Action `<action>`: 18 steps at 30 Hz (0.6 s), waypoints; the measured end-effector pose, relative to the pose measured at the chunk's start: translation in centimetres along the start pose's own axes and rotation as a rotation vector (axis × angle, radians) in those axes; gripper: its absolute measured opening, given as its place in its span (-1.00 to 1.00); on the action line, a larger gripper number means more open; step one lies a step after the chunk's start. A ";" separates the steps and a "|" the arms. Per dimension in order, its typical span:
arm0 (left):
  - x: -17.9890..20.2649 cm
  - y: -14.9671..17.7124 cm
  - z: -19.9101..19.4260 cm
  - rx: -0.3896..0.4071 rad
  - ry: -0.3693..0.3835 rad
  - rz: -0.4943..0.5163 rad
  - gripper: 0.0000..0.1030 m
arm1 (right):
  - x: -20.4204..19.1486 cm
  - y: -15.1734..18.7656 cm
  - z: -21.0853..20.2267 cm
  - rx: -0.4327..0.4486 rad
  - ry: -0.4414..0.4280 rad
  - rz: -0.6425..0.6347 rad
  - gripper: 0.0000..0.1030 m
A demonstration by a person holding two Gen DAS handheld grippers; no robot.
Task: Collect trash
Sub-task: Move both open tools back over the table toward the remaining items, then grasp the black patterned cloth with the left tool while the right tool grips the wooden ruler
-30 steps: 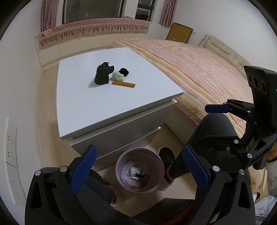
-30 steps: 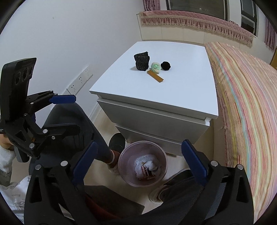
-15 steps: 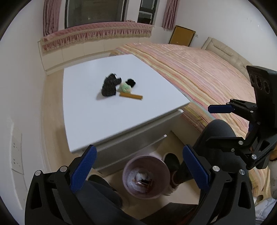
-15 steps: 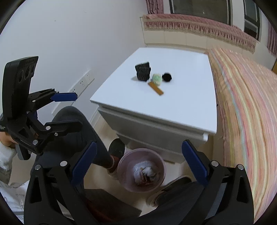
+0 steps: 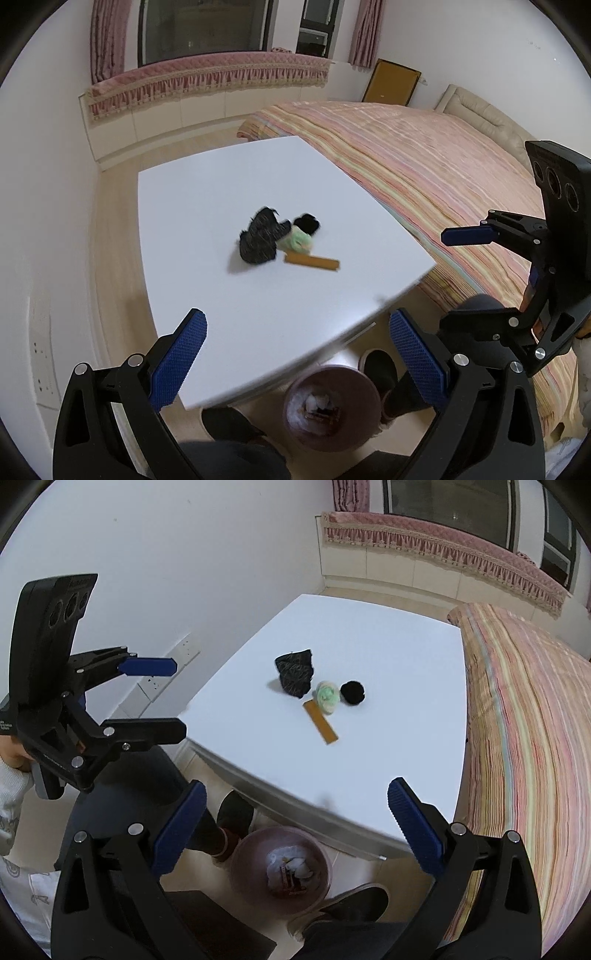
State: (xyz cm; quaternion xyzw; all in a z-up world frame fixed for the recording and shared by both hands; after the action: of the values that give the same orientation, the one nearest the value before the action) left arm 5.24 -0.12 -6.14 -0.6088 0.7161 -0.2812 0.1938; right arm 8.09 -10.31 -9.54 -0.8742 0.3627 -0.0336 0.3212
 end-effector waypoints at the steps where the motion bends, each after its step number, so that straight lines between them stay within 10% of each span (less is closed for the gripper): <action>1: -0.3 -0.2 0.3 -0.001 0.004 0.001 0.85 | 0.3 -0.5 0.6 -0.008 -0.002 -0.002 0.88; 18: -4.1 -3.1 8.4 -0.064 0.041 0.034 0.85 | 2.2 -3.3 7.8 -0.089 -0.033 -0.043 0.74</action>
State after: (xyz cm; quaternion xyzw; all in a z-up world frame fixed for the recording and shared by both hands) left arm 13.55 2.19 -10.84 -0.5966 0.7387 -0.2670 0.1644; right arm 14.03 -5.82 -14.13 -0.8957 0.3394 -0.0100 0.2872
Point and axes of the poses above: each gripper's, at about its wrist camera, not at the fingertips, and z roughly the way its jaws point, x to its right, y to its underside, the point moved 4 cm from there along z, roughly the way its jaws point, and after that the axes turned 6 degrees about z, right-handed, at the moved point
